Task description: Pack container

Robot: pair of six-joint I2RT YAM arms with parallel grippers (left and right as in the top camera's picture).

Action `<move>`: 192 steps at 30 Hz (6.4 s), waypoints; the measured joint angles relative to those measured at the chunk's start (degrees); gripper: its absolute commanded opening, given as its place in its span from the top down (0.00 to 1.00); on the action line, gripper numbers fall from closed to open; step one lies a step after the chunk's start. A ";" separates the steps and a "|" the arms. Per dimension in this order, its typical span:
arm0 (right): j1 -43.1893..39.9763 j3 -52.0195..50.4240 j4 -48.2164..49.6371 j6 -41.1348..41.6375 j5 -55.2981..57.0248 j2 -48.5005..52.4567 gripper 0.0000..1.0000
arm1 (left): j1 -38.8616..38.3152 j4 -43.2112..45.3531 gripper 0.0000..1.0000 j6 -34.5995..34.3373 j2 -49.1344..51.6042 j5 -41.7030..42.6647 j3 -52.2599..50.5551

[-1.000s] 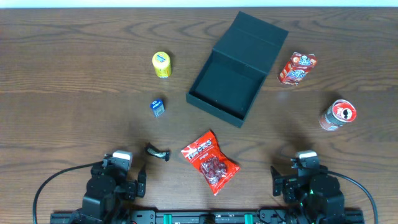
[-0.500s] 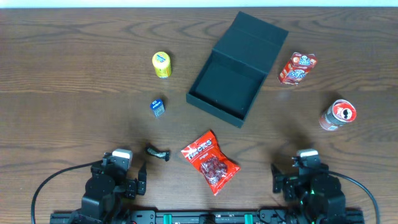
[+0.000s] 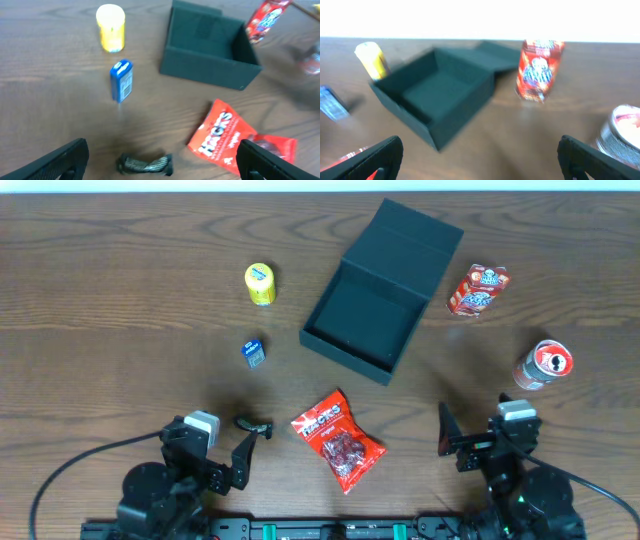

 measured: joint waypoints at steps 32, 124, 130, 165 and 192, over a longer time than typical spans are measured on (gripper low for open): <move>0.00 37.42 -31.69 9.14 -8.00 52.30 0.01 | 0.00 -15.28 0.05 0.04 52.76 6.73 41.88; -7.52 15.82 22.95 27.93 -6.51 74.99 0.01 | -3.45 -18.67 0.05 -4.24 112.32 13.31 78.68; -7.52 15.80 26.97 27.96 -7.91 78.01 0.01 | -3.45 -15.74 0.05 -0.66 112.32 13.07 74.25; -7.50 15.74 45.99 28.15 -10.64 88.37 0.01 | -10.05 -7.15 0.05 5.11 112.32 17.51 66.60; -7.50 15.74 52.85 28.17 -13.51 88.72 0.01 | -15.41 -11.54 0.05 -0.22 106.40 7.76 66.55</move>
